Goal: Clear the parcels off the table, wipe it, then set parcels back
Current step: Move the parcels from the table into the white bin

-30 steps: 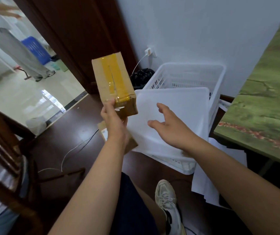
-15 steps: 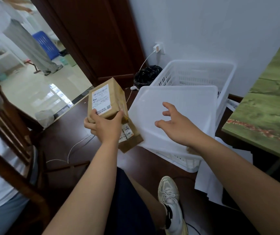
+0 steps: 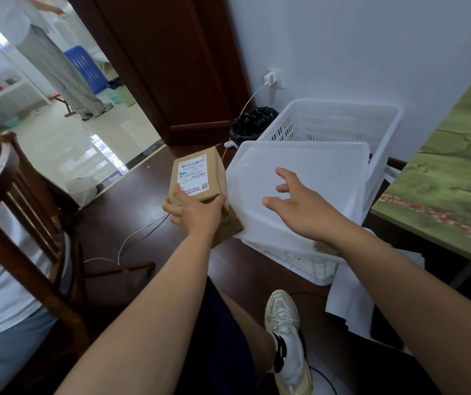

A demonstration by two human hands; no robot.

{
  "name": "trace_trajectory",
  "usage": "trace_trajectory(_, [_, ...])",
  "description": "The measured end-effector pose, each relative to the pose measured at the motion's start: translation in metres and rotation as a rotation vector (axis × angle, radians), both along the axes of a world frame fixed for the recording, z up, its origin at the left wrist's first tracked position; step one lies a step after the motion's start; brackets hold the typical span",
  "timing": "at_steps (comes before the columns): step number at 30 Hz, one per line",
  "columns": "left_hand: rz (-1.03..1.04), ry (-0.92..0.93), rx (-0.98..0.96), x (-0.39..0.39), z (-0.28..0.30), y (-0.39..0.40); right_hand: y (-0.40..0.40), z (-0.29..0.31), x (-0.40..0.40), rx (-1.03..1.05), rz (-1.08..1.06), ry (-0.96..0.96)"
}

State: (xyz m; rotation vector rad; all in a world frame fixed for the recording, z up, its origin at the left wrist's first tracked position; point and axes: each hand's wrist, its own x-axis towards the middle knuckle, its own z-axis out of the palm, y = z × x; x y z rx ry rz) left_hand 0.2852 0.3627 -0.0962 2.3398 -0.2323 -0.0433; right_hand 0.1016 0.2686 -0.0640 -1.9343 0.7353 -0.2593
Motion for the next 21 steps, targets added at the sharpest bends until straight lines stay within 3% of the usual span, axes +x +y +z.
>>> trace_trajectory(11, [0.035,-0.003,-0.019,0.0027,-0.0066,0.0031,-0.0012,0.0004,-0.0017,-0.032,0.015,-0.001])
trace_trajectory(21, [0.029,0.086,0.193,-0.0028,-0.0054,0.0010,-0.0009,-0.0004,-0.0037,-0.044,0.020,0.007])
